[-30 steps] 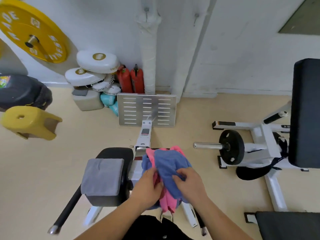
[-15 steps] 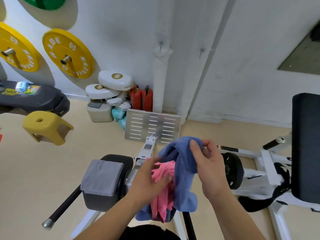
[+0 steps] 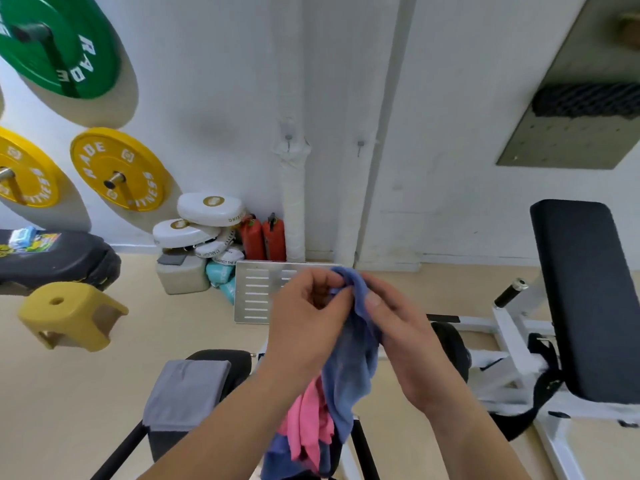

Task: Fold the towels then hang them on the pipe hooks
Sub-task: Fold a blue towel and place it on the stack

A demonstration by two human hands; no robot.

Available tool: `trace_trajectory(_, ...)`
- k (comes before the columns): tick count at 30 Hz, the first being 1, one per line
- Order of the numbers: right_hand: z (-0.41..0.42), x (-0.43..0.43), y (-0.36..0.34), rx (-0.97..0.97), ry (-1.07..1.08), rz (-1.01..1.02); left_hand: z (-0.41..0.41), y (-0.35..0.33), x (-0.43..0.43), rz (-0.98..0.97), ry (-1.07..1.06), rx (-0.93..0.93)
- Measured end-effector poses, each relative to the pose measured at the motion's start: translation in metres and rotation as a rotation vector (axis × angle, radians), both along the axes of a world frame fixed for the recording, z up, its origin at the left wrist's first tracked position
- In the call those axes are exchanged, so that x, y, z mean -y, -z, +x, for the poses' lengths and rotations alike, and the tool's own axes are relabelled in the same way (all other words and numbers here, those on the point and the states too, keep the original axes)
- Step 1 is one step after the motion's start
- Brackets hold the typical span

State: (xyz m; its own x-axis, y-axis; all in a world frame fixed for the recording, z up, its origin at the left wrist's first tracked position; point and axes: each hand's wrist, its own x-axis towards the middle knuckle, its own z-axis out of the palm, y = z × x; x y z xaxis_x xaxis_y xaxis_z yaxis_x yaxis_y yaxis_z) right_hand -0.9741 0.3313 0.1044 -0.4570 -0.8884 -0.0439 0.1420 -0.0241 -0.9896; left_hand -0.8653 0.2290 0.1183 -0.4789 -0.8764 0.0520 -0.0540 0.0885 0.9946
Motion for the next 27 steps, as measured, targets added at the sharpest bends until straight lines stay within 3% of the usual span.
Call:
trace_trajectory(2, 0.001, -0.009, 0.003, -0.154, 0.041, 0.055, -0.002, -0.015, 0.003, 0.035, -0.023, -0.052)
trace_trajectory(4, 0.003, -0.012, 0.011, -0.286, 0.214, 0.115, -0.002, -0.029, 0.009, 0.029, -0.058, -0.088)
trace_trajectory(7, 0.000, -0.014, 0.014, -0.246, 0.382, 0.093, -0.001, -0.034, 0.021, 0.026, -0.082, -0.077)
trace_trajectory(11, -0.004, -0.014, 0.006, -0.216, 0.362, 0.017, 0.003, -0.017, 0.024, 0.039, 0.086, 0.067)
trace_trajectory(17, -0.019, -0.018, -0.003, -0.241, 0.387, 0.054, 0.016, 0.014, 0.027, -0.561, 0.216, 0.452)
trace_trajectory(23, -0.037, -0.019, 0.012, -0.336, 0.481, 0.242, 0.021, -0.003, 0.030, -0.308, 0.370, 0.370)
trace_trajectory(27, -0.033, -0.023, 0.014, -0.311, 0.376, 0.244, 0.017, -0.012, 0.025, -0.284, 0.441, 0.324)
